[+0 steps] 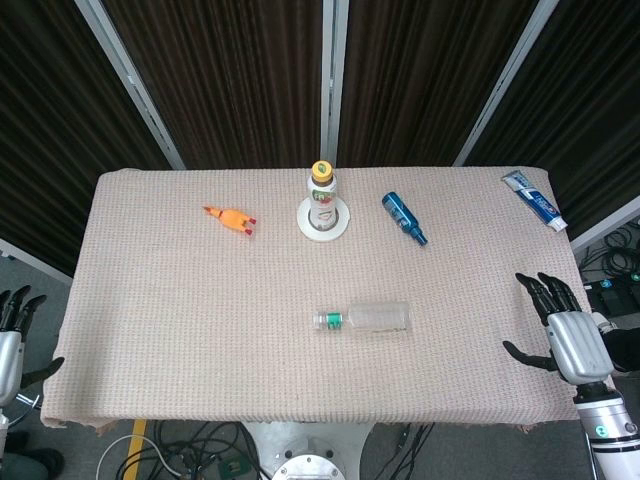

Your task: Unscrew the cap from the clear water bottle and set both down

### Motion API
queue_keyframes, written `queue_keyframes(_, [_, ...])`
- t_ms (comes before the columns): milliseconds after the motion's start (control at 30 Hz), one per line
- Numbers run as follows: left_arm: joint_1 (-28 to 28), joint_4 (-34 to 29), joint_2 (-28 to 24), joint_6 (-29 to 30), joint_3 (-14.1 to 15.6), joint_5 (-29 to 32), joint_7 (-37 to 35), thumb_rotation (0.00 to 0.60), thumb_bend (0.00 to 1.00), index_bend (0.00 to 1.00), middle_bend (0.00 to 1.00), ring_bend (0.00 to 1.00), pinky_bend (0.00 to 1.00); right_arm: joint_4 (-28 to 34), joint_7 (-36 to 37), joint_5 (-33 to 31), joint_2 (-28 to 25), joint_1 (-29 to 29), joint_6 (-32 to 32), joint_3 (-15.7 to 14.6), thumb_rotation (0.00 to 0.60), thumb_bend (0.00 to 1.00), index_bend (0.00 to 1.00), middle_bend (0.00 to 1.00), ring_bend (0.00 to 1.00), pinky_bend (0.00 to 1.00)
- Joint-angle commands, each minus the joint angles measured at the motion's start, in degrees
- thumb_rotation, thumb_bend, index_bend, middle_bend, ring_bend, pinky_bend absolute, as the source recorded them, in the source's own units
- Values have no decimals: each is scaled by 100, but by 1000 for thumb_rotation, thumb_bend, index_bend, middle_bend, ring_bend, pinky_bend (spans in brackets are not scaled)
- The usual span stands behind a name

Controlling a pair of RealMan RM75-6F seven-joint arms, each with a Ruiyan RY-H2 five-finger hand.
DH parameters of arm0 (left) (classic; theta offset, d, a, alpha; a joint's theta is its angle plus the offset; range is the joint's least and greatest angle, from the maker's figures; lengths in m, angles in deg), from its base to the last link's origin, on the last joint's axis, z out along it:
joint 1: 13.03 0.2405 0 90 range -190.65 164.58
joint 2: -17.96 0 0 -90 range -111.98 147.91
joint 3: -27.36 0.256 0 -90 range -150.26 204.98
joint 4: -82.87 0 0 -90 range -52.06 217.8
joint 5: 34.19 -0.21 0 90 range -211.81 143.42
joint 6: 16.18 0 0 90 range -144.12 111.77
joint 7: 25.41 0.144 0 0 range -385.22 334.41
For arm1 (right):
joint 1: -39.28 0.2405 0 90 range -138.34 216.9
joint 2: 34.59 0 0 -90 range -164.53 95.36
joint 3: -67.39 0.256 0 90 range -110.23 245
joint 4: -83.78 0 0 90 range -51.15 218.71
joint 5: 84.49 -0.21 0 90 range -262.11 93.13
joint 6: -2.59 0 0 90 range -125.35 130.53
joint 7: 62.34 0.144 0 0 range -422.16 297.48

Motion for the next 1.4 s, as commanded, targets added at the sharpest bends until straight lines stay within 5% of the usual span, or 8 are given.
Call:
queue_keyframes(33, [-4, 8, 7, -14, 5, 4, 0, 600, 55, 162, 58, 17, 0, 6, -8, -1, -4, 6, -13, -1, 600, 104, 0, 111, 0, 47])
queue_keyframes(367, [16, 11, 12, 2, 26, -6, -22, 600, 55, 162, 58, 17, 0, 55, 241, 104, -51, 89, -148, -38, 600, 104, 0, 110, 1, 47])
queue_keyframes(567, [12, 39, 17, 30, 9, -35, -69, 600, 55, 162, 58, 17, 0, 172, 391, 253, 37, 660, -919, 30, 600, 90, 0, 110, 1, 47])
queue_keyframes(900, [59, 129, 70, 26, 37, 16, -182, 600, 55, 162, 58, 17, 0, -184, -664, -782, 1196, 2104, -3092, 358, 600, 19, 12, 99, 0, 47])
queue_keyframes(1400, [99, 262, 60, 14, 40, 58, -375, 600, 55, 173, 58, 17, 0, -1122, -1794, -1647, 2653, 2756, -3338, 449, 600, 74, 167, 214, 50, 53])
